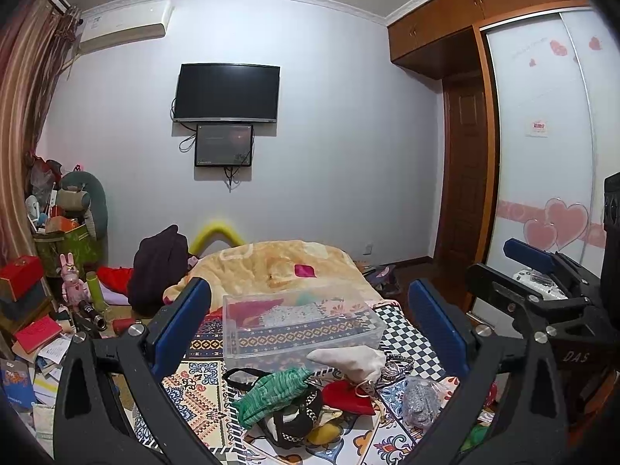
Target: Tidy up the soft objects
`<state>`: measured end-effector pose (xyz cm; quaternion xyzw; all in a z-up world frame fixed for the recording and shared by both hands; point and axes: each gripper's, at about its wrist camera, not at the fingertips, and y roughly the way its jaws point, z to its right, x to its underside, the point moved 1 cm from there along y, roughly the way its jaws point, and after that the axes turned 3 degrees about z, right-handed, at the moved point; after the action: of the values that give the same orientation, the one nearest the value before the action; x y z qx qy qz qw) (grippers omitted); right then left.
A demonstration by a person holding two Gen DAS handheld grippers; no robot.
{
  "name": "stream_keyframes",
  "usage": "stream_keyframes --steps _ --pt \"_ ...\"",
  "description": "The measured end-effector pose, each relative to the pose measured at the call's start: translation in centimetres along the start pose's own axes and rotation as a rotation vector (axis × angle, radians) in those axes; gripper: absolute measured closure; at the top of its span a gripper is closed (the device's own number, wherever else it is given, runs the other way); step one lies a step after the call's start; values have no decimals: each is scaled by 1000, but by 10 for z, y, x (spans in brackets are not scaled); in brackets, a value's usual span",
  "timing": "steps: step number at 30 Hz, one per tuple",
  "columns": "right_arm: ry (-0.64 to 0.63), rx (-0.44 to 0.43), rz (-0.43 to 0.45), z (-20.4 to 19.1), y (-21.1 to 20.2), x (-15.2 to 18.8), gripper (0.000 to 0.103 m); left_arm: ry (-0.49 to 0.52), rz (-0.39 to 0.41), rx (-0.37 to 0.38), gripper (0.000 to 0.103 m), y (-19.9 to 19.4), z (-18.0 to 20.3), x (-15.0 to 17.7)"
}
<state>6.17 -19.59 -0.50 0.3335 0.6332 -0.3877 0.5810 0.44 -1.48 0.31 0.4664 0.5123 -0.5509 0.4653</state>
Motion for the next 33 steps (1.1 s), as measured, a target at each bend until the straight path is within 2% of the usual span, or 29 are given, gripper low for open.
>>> stream_keyframes --steps 10,20,28,31,33 --pt "2 1 4 1 -1 5 0 0 -1 5 0 -2 0 1" --pt "19 9 -45 9 14 17 0 -24 -53 5 0 15 -8 14" --pt "40 -8 -183 19 45 49 0 -80 -189 30 0 50 -22 49" --pt "47 -21 -243 23 57 66 0 -89 -253 23 13 64 -27 67" --pt "47 -25 -275 24 63 73 0 -96 -301 21 15 74 -30 79"
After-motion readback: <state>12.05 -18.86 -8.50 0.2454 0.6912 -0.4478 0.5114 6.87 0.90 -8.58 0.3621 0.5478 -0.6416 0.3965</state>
